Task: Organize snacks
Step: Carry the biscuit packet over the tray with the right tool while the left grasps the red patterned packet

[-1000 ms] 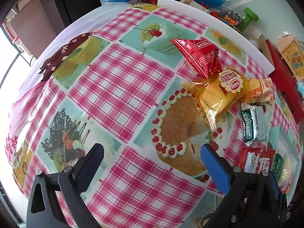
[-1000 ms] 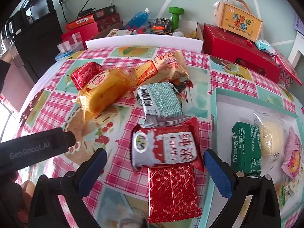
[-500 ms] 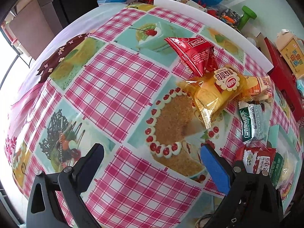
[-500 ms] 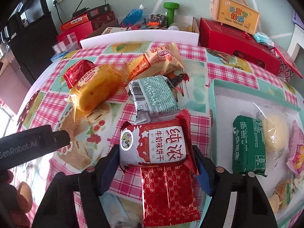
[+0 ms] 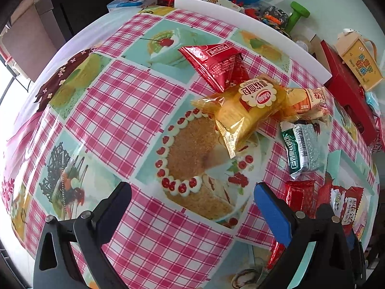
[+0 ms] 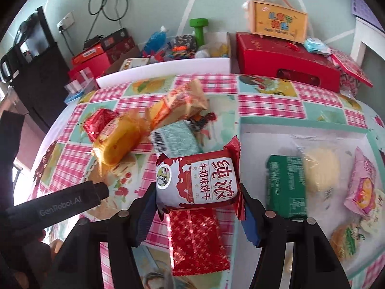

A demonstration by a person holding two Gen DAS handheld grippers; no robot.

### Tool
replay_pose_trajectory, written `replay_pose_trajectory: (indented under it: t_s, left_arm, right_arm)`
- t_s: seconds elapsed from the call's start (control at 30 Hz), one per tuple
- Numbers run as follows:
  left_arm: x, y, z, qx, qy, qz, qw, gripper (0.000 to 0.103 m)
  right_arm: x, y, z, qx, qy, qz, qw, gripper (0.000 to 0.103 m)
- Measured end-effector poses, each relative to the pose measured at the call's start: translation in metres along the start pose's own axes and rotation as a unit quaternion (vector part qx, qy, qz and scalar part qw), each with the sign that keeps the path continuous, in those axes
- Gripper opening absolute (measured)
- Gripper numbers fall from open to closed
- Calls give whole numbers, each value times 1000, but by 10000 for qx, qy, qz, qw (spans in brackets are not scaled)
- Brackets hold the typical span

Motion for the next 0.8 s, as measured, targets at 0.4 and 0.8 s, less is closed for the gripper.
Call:
replay_pose_trajectory:
  t_s: [0.4,0.8]
  left_arm:
    - [-23,-76,-4,-350,139,-736,9966,101]
    - [-54,-151,-25,-396,121,-1560,9869,101]
  right_arm:
    - [-14,-71,17,-623,319,-713,9950,65]
    - [-24,-111,40,-1032,264,-994,9893,65]
Point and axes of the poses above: each gripper's, at about its wrist camera, not at the fingertips, and z roughly against the way its jaws point, y to its left, x to its top, the point moved 3 cm from there along -z, roughly the way its jaws point, and after that the axes turned 5 degrees about z, right-handed, at the moved point
